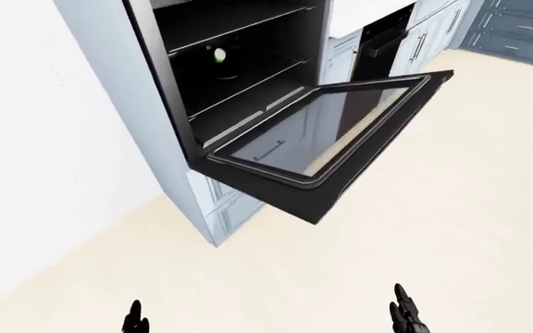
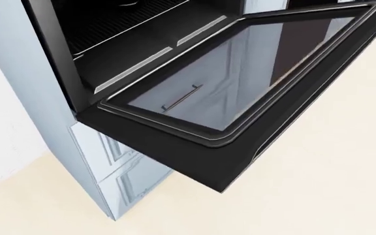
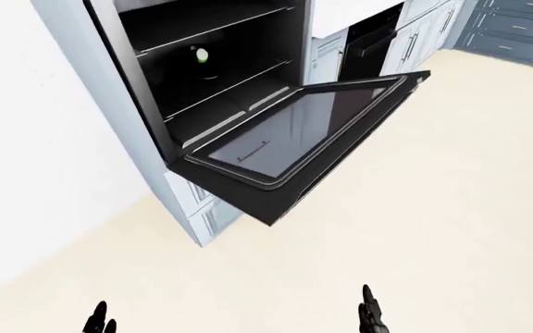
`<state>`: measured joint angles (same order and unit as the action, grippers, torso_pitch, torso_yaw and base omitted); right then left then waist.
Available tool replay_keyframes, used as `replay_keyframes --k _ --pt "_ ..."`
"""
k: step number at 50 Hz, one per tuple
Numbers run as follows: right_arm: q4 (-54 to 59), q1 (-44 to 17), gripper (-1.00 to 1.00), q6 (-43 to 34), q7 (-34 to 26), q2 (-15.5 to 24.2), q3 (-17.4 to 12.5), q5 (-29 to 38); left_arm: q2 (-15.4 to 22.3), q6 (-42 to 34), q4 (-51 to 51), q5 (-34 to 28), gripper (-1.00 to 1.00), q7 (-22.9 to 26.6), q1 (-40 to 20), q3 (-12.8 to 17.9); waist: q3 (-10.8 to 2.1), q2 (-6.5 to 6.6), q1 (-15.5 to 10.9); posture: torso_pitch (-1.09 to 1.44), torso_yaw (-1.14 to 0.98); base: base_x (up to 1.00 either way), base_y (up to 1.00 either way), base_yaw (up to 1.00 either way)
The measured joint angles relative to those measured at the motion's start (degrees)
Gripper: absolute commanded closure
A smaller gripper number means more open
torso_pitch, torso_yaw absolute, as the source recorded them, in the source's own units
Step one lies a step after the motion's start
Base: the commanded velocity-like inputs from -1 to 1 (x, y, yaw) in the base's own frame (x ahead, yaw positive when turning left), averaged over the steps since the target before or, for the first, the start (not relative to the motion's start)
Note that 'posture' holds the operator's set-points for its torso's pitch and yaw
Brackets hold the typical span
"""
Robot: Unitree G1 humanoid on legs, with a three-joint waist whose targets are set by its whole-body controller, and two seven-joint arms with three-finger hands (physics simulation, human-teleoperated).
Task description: Close the oven door.
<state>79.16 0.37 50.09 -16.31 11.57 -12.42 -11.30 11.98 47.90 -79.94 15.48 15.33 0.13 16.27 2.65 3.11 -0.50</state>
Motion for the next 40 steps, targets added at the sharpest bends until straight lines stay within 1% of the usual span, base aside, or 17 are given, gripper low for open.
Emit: replay_keyframes --k 1,3,6,8,11,13,15,19,21,22,24,26,31,33,35,37,40 --pt "0.0 0.0 -1.0 -0.2 -0.4 -0.2 0.2 0.0 0.0 0.0 0.0 0.1 -1.0 -0.1 0.1 0.1 -0.08 -0.26 -0.1 0.0 0.0 0.12 0.22 0.0" --pt "-0.1 0.0 -1.0 -0.5 -1.0 -0.2 0.1 -0.2 0.0 0.2 0.0 0.2 -1.0 -0.2 0.1 0.0 -0.15 -1.74 0.0 0.0 0.0 0.13 0.26 0.0" --pt "-0.4 0.0 -1.0 -0.9 -1.9 0.2 -0.6 -1.5 0.1 0.5 0.2 0.2 -1.0 -0.1 0.0 0.0 0.24 -5.7 0.4 0.0 0.0 0.05 0.33 0.0" --pt "-0.4 -0.1 -1.0 -1.4 -1.9 1.1 -1.2 -2.6 -1.0 0.3 0.2 0.0 -1.0 0.1 -0.4 -0.4 0.25 -5.68 1.3 0.0 0.0 0.0 0.4 0.0" --pt "-0.4 0.1 -1.0 -1.6 -1.8 1.2 -1.4 -3.8 -1.6 -0.4 -0.5 -0.7 -1.0 0.7 -0.1 -0.9 -0.83 -7.0 2.0 0.0 0.0 0.0 0.41 0.0" --pt "-0.7 -0.1 -1.0 -1.5 -1.9 1.2 -1.2 -4.0 -1.4 -0.4 -0.4 -0.8 -1.0 0.9 -0.1 -0.8 -0.69 -6.59 1.8 0.0 0.0 0.0 0.41 0.0" --pt "-0.8 -0.4 -1.0 -1.4 -2.1 1.1 -1.0 -4.1 -1.1 -0.2 -0.2 -0.6 -1.0 0.8 -0.2 -0.6 -0.34 -5.27 1.6 0.0 0.0 0.0 0.41 0.0" --pt "-0.4 -0.3 -1.0 -1.6 -2.3 1.0 -0.9 -4.1 -0.8 0.2 0.0 -0.2 -1.0 0.4 -0.2 -0.4 -0.32 -1.23 1.3 0.0 0.0 0.0 0.42 0.0" --pt "-0.4 -0.3 -1.0 -1.7 -2.5 1.0 -0.9 -4.2 -0.6 0.3 0.0 -0.1 -1.0 0.5 -0.1 -0.3 -0.87 1.66 1.0 0.0 0.0 0.0 0.43 0.0" --pt "-0.3 -0.5 -1.0 -2.0 -2.4 0.3 -0.8 -4.2 -0.2 0.0 -0.1 0.0 -1.0 0.4 -0.2 -0.2 -1.08 1.08 0.6 0.0 0.0 0.0 0.41 0.0" --pt "-0.4 -0.6 -1.0 -2.2 -2.8 -0.5 -0.1 -3.8 0.1 -0.2 0.0 0.3 -1.0 0.2 -0.3 0.1 -0.61 0.98 -0.3 0.0 0.0 0.0 0.43 0.0" --pt "-0.4 -0.4 -1.0 -2.2 -3.4 -0.6 0.1 -3.5 0.1 0.2 0.3 0.6 -1.0 0.1 -0.2 0.1 -0.77 0.3 -0.4 0.0 0.0 0.0 0.42 0.0" --pt "-0.2 0.1 -1.0 -1.8 -3.5 0.4 -0.8 -4.2 -0.2 0.5 0.2 0.2 -1.0 0.0 -0.2 -0.4 0.01 -3.54 0.5 0.0 0.0 0.0 0.42 0.0" --pt "-0.2 0.1 -1.0 -1.7 -3.3 0.7 -1.1 -4.7 -0.5 0.1 -0.1 -0.1 -1.0 -0.1 -0.2 -0.6 -0.02 -4.55 0.6 0.0 0.0 0.0 0.26 0.0" --pt "-0.2 0.2 -1.0 -1.6 -3.3 0.7 -1.0 -4.8 -0.8 -0.1 -0.3 -0.4 -1.0 -0.2 0.0 -0.8 -0.38 -4.8 0.6 0.0 0.0 0.0 0.16 0.0" --pt "-0.1 0.0 -1.0 -1.6 -3.3 0.6 -0.9 -4.8 -0.8 -0.3 -0.4 -0.5 -1.0 -0.1 -0.2 -0.7 -0.75 -4.47 0.5 0.0 0.0 0.0 0.05 0.0" --pt "-0.1 -0.1 -1.0 -1.3 -3.4 0.2 -0.6 -4.3 -0.5 -0.2 0.0 -0.4 -1.0 0.0 -0.4 -0.5 -0.51 -3.99 0.3 0.0 0.0 0.13 0.0 0.0"
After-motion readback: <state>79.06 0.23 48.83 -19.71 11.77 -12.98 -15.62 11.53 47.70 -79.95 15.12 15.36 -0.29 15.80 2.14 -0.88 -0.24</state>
